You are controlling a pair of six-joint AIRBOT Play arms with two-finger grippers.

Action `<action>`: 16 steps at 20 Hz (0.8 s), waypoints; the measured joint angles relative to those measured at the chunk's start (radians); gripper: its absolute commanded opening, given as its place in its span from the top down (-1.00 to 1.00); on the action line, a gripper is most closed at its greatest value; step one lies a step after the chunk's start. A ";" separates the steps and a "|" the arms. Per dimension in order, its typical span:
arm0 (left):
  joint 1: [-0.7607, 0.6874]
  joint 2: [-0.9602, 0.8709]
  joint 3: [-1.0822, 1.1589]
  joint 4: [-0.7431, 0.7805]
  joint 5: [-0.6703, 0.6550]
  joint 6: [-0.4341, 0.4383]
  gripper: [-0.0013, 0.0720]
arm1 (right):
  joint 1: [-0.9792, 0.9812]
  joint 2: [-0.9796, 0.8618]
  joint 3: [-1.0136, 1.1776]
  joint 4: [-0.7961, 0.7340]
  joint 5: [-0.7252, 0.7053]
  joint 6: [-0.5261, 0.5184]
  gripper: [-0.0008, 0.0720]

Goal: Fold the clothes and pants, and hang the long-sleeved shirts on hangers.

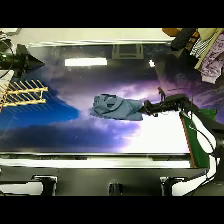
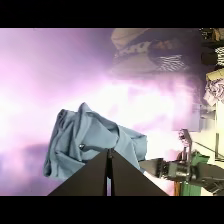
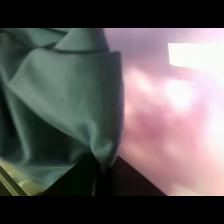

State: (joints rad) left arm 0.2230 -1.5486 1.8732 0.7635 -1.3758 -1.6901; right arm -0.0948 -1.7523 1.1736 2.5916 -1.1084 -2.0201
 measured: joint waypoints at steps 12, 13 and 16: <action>0.000 0.000 0.000 -0.003 -0.005 0.000 0.93 | -0.156 0.070 0.576 -0.129 0.021 0.304 0.91; 0.000 0.000 0.000 -0.003 -0.005 0.000 0.93 | -0.182 0.070 0.609 -0.147 0.024 0.324 0.91; 0.000 0.000 0.000 -0.003 -0.005 0.000 0.93 | -0.277 0.071 0.690 -0.195 0.037 0.358 0.91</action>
State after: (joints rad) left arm 0.2230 -1.5486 1.8732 0.7605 -1.3808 -1.6905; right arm -0.3717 -1.6814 1.8641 2.3970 -1.0718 -1.6619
